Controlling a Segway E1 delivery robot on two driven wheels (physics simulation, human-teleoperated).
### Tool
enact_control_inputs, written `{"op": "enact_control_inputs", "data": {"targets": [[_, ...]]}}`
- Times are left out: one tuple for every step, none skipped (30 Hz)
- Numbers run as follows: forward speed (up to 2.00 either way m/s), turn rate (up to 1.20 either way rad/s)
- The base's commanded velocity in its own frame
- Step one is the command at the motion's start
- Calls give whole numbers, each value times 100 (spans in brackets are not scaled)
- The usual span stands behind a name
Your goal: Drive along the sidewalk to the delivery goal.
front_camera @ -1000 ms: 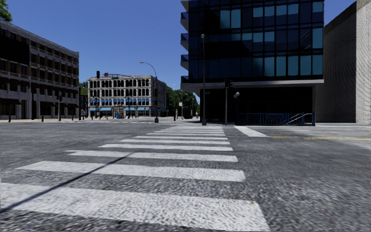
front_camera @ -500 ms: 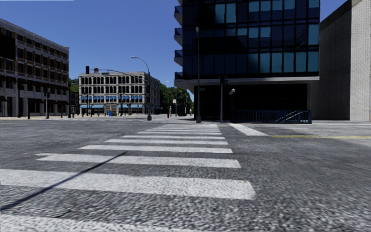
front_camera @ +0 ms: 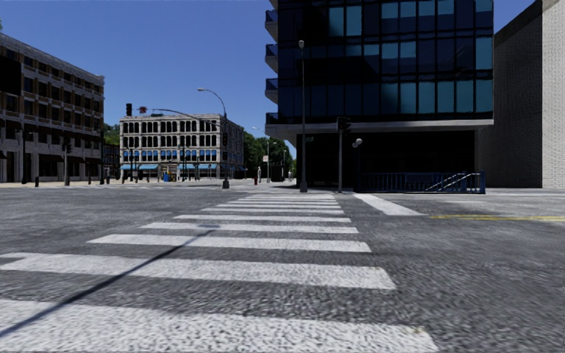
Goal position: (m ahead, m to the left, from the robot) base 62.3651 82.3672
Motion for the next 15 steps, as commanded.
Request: {"op": "enact_control_inputs", "data": {"targets": [[200,18],[200,18],[200,19],[200,19],[200,19],[200,19],[200,19],[200,19],[200,19],[200,19],[200,19],[200,19],[200,19],[200,19],[200,19]]}}
